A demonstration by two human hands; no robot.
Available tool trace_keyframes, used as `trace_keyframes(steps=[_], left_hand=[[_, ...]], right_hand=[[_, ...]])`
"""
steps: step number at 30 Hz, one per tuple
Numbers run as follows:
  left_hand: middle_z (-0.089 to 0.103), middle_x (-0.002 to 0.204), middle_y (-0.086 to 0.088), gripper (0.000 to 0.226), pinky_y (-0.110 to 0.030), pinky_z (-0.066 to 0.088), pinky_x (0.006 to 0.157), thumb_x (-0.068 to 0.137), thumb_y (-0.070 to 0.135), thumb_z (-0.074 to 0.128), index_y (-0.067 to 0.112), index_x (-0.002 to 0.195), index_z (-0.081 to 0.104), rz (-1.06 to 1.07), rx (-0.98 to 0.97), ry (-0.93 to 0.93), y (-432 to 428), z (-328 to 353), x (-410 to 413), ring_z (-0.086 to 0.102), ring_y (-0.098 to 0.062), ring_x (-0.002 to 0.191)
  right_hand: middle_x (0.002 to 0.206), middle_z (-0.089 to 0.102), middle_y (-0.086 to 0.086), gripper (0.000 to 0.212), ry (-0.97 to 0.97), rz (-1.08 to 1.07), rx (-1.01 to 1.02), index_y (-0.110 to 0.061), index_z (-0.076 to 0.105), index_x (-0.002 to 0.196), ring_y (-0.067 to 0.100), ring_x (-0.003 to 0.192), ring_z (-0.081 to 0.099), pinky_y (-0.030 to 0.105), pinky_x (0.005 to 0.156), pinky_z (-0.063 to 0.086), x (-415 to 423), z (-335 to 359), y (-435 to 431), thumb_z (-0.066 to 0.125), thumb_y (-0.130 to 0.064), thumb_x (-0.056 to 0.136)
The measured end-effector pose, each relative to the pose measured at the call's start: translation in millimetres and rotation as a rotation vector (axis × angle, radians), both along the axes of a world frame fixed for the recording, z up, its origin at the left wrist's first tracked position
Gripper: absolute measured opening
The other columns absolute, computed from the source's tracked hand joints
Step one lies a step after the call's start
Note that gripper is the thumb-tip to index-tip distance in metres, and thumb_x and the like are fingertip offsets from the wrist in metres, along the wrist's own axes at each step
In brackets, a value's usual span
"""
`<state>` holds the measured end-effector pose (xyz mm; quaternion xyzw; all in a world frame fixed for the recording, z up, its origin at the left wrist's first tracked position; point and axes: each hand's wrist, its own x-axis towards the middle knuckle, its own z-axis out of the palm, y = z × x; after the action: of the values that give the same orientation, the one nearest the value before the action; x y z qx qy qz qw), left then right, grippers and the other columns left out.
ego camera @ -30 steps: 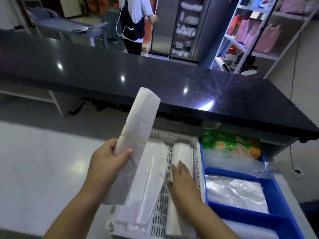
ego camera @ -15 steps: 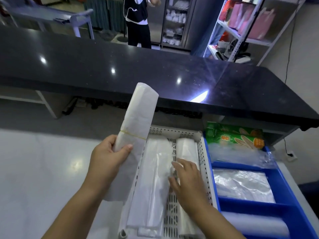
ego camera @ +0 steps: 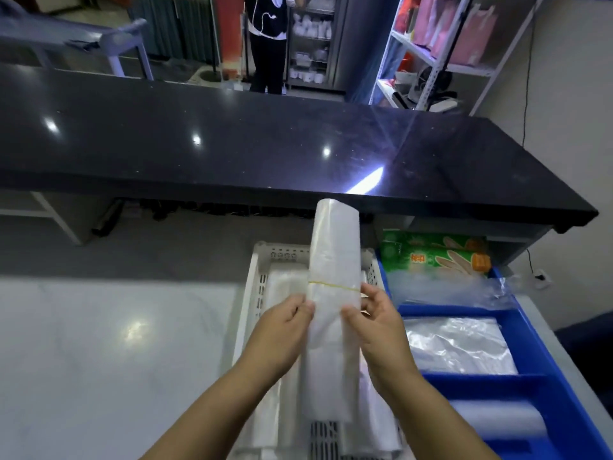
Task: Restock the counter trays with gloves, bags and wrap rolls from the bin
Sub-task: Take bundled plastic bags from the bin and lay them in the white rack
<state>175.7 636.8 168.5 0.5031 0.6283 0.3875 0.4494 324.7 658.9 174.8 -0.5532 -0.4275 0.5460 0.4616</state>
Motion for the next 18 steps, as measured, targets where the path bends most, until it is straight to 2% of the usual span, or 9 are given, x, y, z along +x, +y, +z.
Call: trace_keyframes(steps=[2, 3, 5, 7, 9, 11, 15, 18], left_hand=[[0.068, 0.086, -0.004, 0.028, -0.046, 0.052, 0.080, 0.094, 0.030, 0.041, 0.016, 0.086, 0.064, -0.056, -0.095, 0.044, 4, -15, 11, 0.064, -0.022, 0.081], [0.068, 0.089, -0.005, 0.026, -0.044, 0.052, 0.079, 0.094, 0.027, 0.042, 0.014, 0.089, 0.063, -0.096, -0.127, 0.113, 4, -22, 18, 0.063, -0.023, 0.083], [0.063, 0.088, 0.003, 0.016, -0.028, 0.049, 0.066, 0.092, 0.023, 0.044, 0.018, 0.089, 0.058, -0.196, -0.162, 0.274, 2, -35, 32, 0.060, -0.013, 0.077], [0.053, 0.082, 0.009, 0.006, -0.019, 0.036, 0.052, 0.089, 0.021, 0.045, 0.024, 0.085, 0.047, -0.224, -0.202, 0.315, 0, -42, 46, 0.051, -0.006, 0.069], [0.052, 0.089, 0.000, 0.005, -0.024, 0.034, 0.052, 0.087, 0.021, 0.048, 0.020, 0.087, 0.043, -0.191, -0.251, 0.301, 0, -46, 58, 0.049, -0.013, 0.070], [0.051, 0.097, -0.007, 0.013, -0.028, 0.036, 0.055, 0.084, 0.021, 0.051, 0.015, 0.092, 0.042, -0.132, -0.274, 0.271, 2, -46, 68, 0.049, -0.019, 0.074], [0.053, 0.090, 0.000, 0.019, -0.030, 0.041, 0.059, 0.084, 0.024, 0.052, 0.016, 0.096, 0.041, -0.049, -0.299, 0.177, 5, -45, 80, 0.054, -0.021, 0.079], [0.057, 0.090, 0.002, 0.019, -0.031, 0.045, 0.063, 0.082, 0.024, 0.051, 0.017, 0.098, 0.042, -0.043, -0.286, 0.206, 6, -45, 81, 0.057, -0.020, 0.081]], right_hand=[[0.094, 0.070, 0.006, 0.030, -0.098, -0.046, 0.011, -0.026, 0.057, 0.102, 0.016, 0.078, 0.069, 0.028, 0.065, 0.055, 20, 1, 1, 0.061, -0.001, 0.085], [0.094, 0.069, 0.007, 0.030, -0.140, -0.060, 0.014, -0.025, 0.057, 0.104, 0.018, 0.080, 0.068, 0.032, 0.069, 0.056, 29, 1, 2, 0.061, -0.002, 0.085], [0.092, 0.069, 0.006, 0.029, -0.180, -0.096, 0.002, -0.020, 0.057, 0.108, 0.020, 0.082, 0.068, 0.040, 0.074, 0.057, 44, 2, 2, 0.061, -0.003, 0.086], [0.089, 0.068, 0.002, 0.027, -0.193, -0.126, -0.001, -0.022, 0.056, 0.106, 0.018, 0.079, 0.068, 0.037, 0.070, 0.058, 54, 2, 3, 0.061, -0.005, 0.086], [0.090, 0.067, -0.001, 0.027, -0.211, -0.138, 0.008, -0.027, 0.055, 0.104, 0.015, 0.080, 0.067, 0.032, 0.067, 0.056, 60, 2, 2, 0.062, -0.007, 0.086], [0.090, 0.067, -0.002, 0.028, -0.233, -0.141, 0.024, -0.028, 0.055, 0.105, 0.012, 0.081, 0.066, 0.028, 0.066, 0.055, 64, 1, 2, 0.062, -0.008, 0.086], [0.088, 0.067, 0.000, 0.030, -0.295, -0.132, 0.045, -0.030, 0.055, 0.105, 0.013, 0.080, 0.066, 0.031, 0.069, 0.056, 68, 0, 0, 0.062, -0.008, 0.086], [0.088, 0.067, 0.000, 0.030, -0.324, -0.115, 0.059, -0.028, 0.056, 0.106, 0.013, 0.080, 0.066, 0.030, 0.069, 0.055, 68, -3, 2, 0.062, -0.008, 0.085]])
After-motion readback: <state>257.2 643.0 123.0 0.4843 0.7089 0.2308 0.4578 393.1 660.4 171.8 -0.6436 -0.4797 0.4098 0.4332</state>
